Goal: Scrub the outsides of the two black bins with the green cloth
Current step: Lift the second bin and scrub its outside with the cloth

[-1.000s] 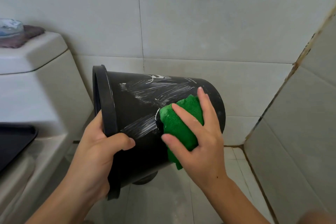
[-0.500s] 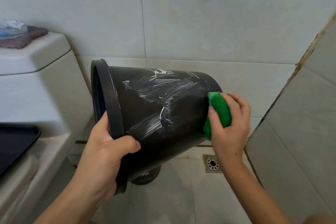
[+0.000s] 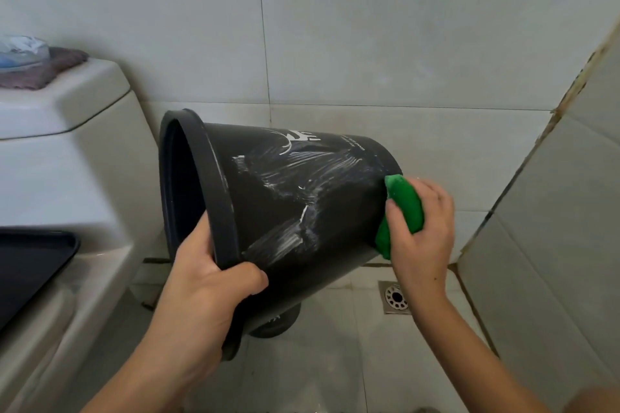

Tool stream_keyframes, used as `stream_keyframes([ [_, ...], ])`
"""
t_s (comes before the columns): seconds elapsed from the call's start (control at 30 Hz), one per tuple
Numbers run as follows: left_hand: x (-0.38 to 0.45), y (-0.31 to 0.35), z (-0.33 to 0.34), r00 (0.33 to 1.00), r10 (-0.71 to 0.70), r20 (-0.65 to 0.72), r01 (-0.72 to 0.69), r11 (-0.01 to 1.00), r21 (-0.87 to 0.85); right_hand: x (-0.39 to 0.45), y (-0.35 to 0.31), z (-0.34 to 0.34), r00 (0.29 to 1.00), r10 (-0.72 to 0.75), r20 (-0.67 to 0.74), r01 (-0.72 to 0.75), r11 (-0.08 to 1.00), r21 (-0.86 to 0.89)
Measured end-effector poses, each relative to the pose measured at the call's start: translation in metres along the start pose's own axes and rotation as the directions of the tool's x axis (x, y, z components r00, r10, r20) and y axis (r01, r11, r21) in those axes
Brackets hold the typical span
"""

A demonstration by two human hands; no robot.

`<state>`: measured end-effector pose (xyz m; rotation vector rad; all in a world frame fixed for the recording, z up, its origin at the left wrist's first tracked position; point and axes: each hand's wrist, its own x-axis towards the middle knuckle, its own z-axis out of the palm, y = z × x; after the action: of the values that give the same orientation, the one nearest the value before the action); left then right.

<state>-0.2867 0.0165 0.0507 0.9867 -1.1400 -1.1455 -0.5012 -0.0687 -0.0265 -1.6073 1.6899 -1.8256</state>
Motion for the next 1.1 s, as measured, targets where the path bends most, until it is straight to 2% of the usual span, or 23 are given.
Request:
stream_keyframes([
  [0.03,0.0,-0.002,0.001,1.0,0.013,0.007,-0.013,1.0,0.014,-0.004,-0.005,0.002,0.999,-0.041,0.0,0.041,0.999,-0.01],
  [0.1,0.002,-0.005,0.005,0.999,0.04,0.023,-0.041,0.999,0.026,-0.019,-0.022,0.01,0.974,-0.226,0.031,0.226,0.974,-0.012],
  [0.2,0.002,-0.006,0.011,0.994,0.082,0.074,-0.082,0.997,-0.005,-0.047,-0.047,0.019,0.862,-0.494,0.114,0.494,0.869,0.033],
  [0.3,0.001,-0.008,0.012,0.996,0.078,0.052,-0.078,0.997,0.004,-0.046,-0.051,0.013,0.781,-0.6,0.171,0.602,0.797,0.045],
  [0.37,0.0,-0.009,0.014,0.996,0.074,0.055,-0.075,0.997,0.016,-0.035,-0.041,0.009,0.783,-0.6,0.163,0.606,0.796,0.022],
  [0.47,-0.002,-0.01,0.018,0.995,0.06,0.074,-0.062,0.998,0.017,-0.02,-0.032,0.01,0.921,-0.376,0.104,0.375,0.926,0.026],
  [0.5,-0.003,-0.01,0.02,0.994,0.068,0.087,-0.07,0.997,0.022,-0.021,-0.033,0.011,0.938,-0.335,0.089,0.333,0.942,0.034],
  [0.57,-0.002,-0.012,0.022,0.992,0.081,0.097,-0.085,0.996,0.031,-0.034,-0.039,0.014,0.918,-0.387,0.084,0.384,0.922,0.041],
  [0.7,0.001,-0.017,0.023,1.0,0.011,-0.004,-0.011,1.0,-0.021,-0.072,-0.059,0.018,0.763,-0.63,0.146,0.62,0.776,0.112],
  [0.8,0.001,-0.018,0.022,0.999,-0.039,-0.014,0.038,0.998,-0.057,-0.066,-0.051,0.014,0.667,-0.724,0.179,0.724,0.685,0.073],
  [0.83,0.0,-0.019,0.022,0.999,-0.037,-0.012,0.037,0.997,-0.062,-0.06,-0.044,0.013,0.671,-0.718,0.184,0.723,0.689,0.05],
  [0.97,-0.001,-0.021,0.022,1.0,-0.01,0.017,0.01,0.999,-0.052,-0.038,-0.029,0.012,0.869,-0.479,0.123,0.485,0.874,-0.029],
  [1.03,-0.002,-0.02,0.024,1.0,0.016,0.019,-0.016,0.999,-0.029,-0.048,-0.036,0.014,0.867,-0.485,0.116,0.49,0.872,-0.014],
  [1.1,0.0,-0.02,0.023,1.0,-0.001,-0.024,0.0,0.999,-0.038,-0.068,-0.048,0.017,0.781,-0.606,0.153,0.606,0.794,0.055],
])
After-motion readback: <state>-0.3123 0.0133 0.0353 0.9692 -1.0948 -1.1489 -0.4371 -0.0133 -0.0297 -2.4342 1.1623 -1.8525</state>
